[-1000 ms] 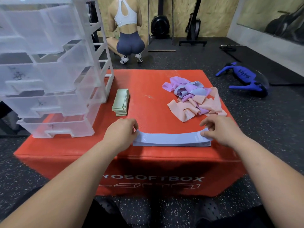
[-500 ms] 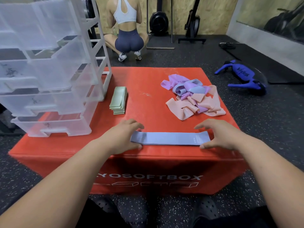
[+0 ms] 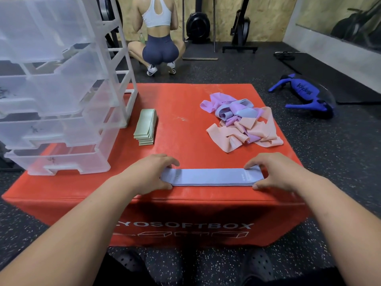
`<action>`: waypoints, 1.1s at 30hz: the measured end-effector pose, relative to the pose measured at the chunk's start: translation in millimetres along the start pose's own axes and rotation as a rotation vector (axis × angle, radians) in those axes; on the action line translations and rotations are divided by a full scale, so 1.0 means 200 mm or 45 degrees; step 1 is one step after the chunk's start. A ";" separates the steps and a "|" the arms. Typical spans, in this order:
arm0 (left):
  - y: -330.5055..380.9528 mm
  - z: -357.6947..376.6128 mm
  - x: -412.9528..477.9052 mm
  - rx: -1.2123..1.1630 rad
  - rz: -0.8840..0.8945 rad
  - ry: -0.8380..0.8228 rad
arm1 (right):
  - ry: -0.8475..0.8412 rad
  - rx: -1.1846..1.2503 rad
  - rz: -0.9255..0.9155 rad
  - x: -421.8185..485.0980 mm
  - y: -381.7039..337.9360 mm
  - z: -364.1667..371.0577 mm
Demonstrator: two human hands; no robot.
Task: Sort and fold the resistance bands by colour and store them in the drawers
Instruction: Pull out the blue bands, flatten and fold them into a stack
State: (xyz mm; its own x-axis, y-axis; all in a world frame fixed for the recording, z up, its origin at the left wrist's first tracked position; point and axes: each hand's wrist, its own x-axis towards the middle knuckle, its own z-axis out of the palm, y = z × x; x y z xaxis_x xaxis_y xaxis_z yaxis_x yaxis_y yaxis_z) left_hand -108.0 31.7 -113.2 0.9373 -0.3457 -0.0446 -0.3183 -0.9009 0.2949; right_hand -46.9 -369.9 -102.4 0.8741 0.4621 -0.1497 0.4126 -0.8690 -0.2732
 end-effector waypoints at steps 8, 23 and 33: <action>-0.01 -0.02 0.16 -0.107 0.037 0.048 | 0.123 0.186 -0.001 0.11 -0.02 -0.08; -0.02 0.09 0.67 -0.129 0.030 0.137 | 0.432 -0.288 0.074 0.79 -0.04 0.01; -0.07 0.11 0.79 -0.143 0.039 0.185 | 0.241 -0.396 0.203 1.00 -0.02 0.04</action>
State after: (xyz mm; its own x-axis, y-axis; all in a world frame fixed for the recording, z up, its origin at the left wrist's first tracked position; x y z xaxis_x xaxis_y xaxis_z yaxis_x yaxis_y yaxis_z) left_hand 40.5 -15.8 -145.2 0.9406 -0.3237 0.1022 -0.3368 -0.8528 0.3991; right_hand 124.8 -272.2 -139.2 0.9533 0.3016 0.0190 0.3005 -0.9528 0.0441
